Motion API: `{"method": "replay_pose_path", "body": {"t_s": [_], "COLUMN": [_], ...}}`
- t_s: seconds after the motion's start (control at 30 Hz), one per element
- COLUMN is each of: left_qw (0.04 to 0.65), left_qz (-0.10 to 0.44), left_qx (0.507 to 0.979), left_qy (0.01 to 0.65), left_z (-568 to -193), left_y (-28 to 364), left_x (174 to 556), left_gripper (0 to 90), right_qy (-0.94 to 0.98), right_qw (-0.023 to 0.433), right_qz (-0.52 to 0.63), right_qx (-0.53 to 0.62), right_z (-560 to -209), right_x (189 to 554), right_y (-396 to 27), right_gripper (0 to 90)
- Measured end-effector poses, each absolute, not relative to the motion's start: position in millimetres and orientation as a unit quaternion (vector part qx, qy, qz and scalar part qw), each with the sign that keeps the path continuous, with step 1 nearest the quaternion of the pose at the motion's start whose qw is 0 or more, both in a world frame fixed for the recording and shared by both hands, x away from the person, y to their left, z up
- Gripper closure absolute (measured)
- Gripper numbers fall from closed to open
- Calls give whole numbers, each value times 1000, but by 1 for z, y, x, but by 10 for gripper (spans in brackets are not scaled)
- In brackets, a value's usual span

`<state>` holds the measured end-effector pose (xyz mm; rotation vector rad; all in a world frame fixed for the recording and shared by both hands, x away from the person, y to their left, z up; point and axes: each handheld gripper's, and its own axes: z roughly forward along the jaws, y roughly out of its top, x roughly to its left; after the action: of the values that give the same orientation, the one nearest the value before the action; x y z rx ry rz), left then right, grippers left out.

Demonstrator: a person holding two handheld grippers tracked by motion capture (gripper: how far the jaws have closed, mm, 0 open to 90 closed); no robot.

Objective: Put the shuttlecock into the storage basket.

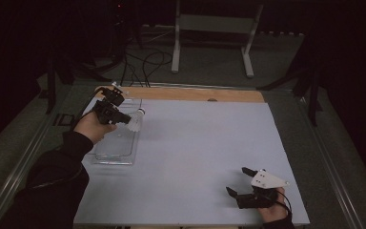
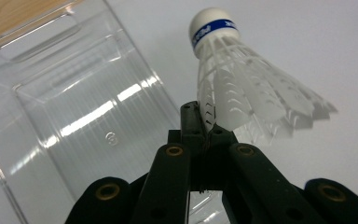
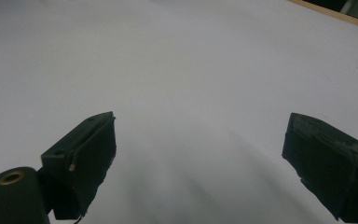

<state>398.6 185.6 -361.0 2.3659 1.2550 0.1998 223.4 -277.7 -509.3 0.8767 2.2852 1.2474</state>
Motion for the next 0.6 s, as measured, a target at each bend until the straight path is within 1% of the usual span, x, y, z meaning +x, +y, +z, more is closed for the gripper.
{"method": "replay_pose_path", "body": {"t_s": [0.33, 0.6], "left_qw": [238, 237], "left_qz": [85, 90], "left_qx": [836, 827], "left_qy": [488, 501], "left_z": [-359, -363], "left_y": [207, 212], "left_x": [402, 405], "left_gripper": [900, 900], "right_qy": [817, 817], "right_qw": [197, 197], "right_qz": [444, 445], "right_qx": [310, 310], "right_z": [-510, -510], "right_x": [224, 224], "right_y": [-277, -277], "right_gripper": [96, 97]}}
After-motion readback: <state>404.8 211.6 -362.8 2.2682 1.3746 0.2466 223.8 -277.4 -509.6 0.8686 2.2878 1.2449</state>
